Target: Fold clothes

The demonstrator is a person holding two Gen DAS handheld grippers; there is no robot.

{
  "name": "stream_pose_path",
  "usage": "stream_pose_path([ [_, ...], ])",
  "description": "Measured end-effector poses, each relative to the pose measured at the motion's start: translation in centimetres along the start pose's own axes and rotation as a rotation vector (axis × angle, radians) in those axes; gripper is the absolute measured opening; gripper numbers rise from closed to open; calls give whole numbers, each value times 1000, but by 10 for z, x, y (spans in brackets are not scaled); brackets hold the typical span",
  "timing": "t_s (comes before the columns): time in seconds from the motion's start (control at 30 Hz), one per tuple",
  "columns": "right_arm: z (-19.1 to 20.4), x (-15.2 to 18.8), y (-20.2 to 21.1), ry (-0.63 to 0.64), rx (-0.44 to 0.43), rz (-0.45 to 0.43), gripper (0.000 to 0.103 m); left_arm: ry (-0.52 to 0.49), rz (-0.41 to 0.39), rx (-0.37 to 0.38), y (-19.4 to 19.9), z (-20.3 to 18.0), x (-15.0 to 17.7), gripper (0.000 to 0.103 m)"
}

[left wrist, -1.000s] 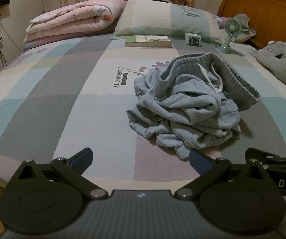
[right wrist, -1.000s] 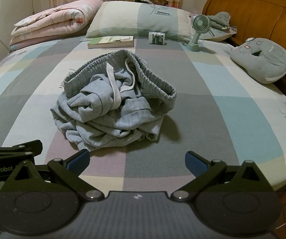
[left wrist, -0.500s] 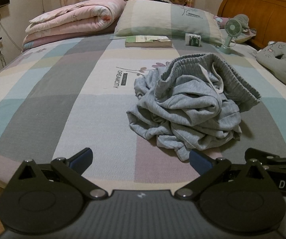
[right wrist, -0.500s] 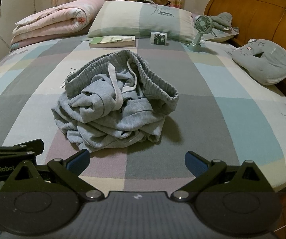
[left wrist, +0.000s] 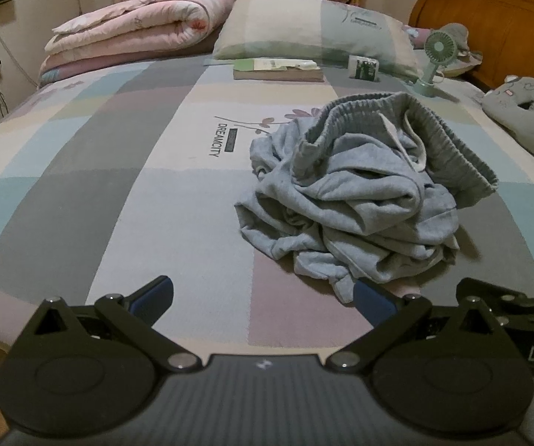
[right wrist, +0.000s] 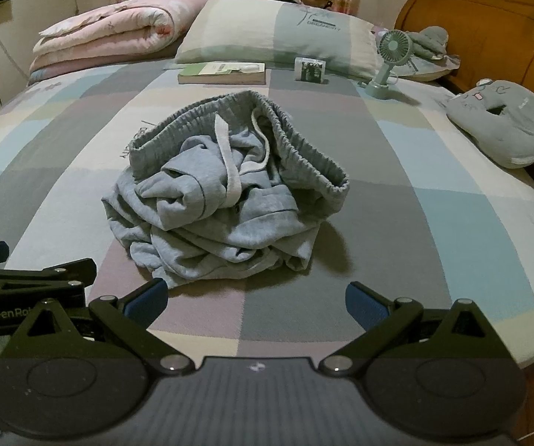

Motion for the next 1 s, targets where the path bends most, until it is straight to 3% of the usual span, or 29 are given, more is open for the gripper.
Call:
stream_pose_path([
  [1.0,-9,-19,-22,0,-11,32,103,3,-6,19,-19,-2,-25,102],
])
Point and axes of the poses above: each gripper's, at about its wrist camera, not at the fingertips, and y roughly against the way its jaws point, z to its left, x to its underside, the point moved 8 cm from there along -y, roughly the way its jaws point, and after that the axes turned 13 degrees about -z, right-handed, at the moved point
